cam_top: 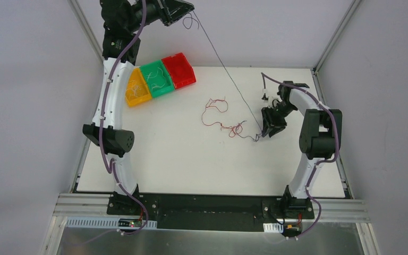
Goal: Untangle the cables
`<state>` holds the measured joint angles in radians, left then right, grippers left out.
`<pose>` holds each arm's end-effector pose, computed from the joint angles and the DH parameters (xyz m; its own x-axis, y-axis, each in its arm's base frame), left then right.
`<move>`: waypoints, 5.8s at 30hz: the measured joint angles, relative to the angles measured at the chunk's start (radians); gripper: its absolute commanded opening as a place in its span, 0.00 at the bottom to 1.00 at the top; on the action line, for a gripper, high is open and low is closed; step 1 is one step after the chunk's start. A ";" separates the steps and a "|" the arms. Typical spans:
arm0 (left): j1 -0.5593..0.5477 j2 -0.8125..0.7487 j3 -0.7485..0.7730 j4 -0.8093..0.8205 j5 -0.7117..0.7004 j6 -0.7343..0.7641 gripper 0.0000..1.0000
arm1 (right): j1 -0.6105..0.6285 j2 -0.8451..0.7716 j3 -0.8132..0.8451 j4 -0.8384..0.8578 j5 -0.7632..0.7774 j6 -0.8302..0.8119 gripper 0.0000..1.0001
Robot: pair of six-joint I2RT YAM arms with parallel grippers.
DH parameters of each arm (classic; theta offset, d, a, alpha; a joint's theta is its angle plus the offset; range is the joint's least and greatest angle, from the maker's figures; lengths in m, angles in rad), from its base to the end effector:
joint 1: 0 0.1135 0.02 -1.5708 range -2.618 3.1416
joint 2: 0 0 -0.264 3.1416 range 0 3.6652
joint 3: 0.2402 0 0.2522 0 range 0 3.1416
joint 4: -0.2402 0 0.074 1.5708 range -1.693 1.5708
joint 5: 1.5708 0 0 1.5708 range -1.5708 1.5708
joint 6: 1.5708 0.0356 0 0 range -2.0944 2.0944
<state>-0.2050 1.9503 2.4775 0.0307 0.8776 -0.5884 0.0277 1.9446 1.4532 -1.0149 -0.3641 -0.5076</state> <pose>0.3678 -0.1044 0.5850 0.0043 -0.3632 -0.9317 0.9274 0.3501 -0.1321 0.3671 0.0229 0.1895 -0.8480 -0.4779 -0.2291 -0.5275 0.8023 0.2792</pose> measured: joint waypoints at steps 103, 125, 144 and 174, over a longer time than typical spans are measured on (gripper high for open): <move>0.438 -0.381 -0.466 0.145 -0.068 0.056 0.00 | 0.556 0.542 0.730 0.405 0.174 -0.478 0.00; 0.659 -0.339 -0.287 -0.092 -0.420 0.288 0.00 | 0.186 0.333 0.394 -0.072 0.245 -0.287 0.00; 0.789 -0.376 -0.213 -0.213 -0.605 0.409 0.00 | 0.068 0.352 0.262 -0.327 0.298 -0.165 0.00; -0.082 -0.230 -1.115 -0.628 -0.050 1.177 0.59 | 0.205 0.128 0.262 -0.180 -0.059 -0.047 0.47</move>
<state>-0.2867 1.7206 1.3621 -0.5976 0.8280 0.5888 0.2329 2.0727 1.7153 -1.1946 -0.4232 -0.5541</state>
